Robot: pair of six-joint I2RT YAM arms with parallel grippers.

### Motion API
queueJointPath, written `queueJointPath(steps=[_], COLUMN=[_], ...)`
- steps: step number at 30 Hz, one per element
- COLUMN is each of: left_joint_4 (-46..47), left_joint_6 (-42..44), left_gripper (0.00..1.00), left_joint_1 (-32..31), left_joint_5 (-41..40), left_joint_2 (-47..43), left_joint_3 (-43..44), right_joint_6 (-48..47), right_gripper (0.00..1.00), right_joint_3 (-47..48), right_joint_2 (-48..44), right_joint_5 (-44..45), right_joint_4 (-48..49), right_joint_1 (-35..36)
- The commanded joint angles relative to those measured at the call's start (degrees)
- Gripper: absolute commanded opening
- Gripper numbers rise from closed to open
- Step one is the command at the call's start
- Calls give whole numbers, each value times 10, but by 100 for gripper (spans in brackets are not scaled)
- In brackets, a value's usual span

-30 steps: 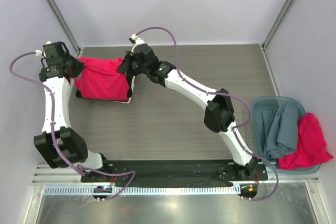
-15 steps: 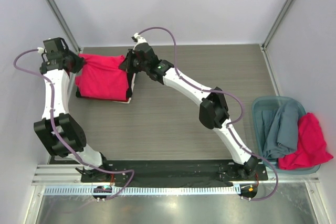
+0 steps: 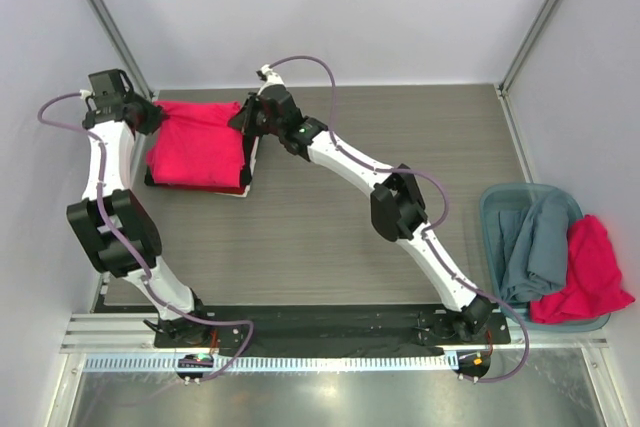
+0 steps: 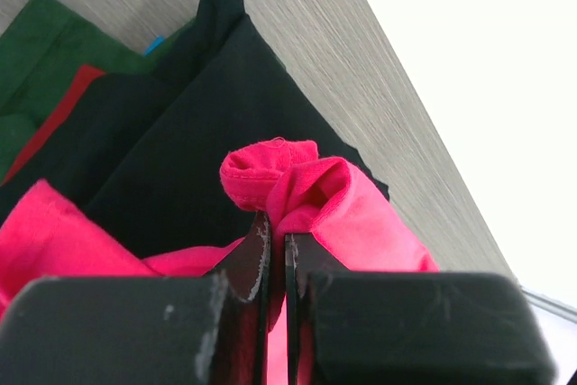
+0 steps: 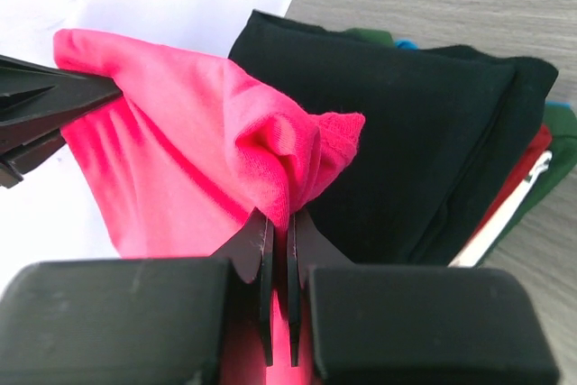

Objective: Fold and stack the t-shirts
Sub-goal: Neatly place the folded tshirt to the corner

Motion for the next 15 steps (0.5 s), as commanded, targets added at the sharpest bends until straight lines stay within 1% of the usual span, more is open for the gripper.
queueJointPath(steps=[1, 5, 7, 8, 9, 10, 11, 12, 13, 14, 15], left_joint_4=[65, 92, 97, 102, 106, 106, 98, 93, 95, 101, 108], left_joint_6=[-5, -5, -5, -4, -2, 2, 4, 5, 7, 11, 11], left_gripper=[0, 0, 2, 11, 18, 30, 59, 66, 70, 74, 75], left_joint_1=[16, 18, 18, 18, 18, 18, 17, 18, 18, 18, 18], left_joint_5=[-7, -14, -13, -9, 3, 7, 3, -12, -19, -21, -28], left_joint_2=[22, 51, 81, 92, 105, 115, 129, 130, 128, 114, 105], left_joint_3=[31, 34, 50, 57, 65, 73, 85, 85, 83, 66, 56], right_joint_6=[16, 26, 37, 44, 47, 47, 44, 38, 33, 22, 19], right_gripper=[1, 2, 8, 16, 21, 34, 69, 78, 82, 83, 84], right_joint_3=[26, 29, 38, 43, 57, 61, 62, 60, 55, 47, 22], right_joint_2=[18, 54, 77, 85, 92, 98, 100, 99, 94, 80, 70], right_joint_5=[20, 7, 5, 5, 4, 4, 8, 10, 11, 9, 8], right_joint_4=[65, 162, 191, 215, 222, 226, 232, 233, 233, 232, 235], right_joint_1=[-19, -34, -46, -50, -52, -56, -59, -60, -60, -60, -60])
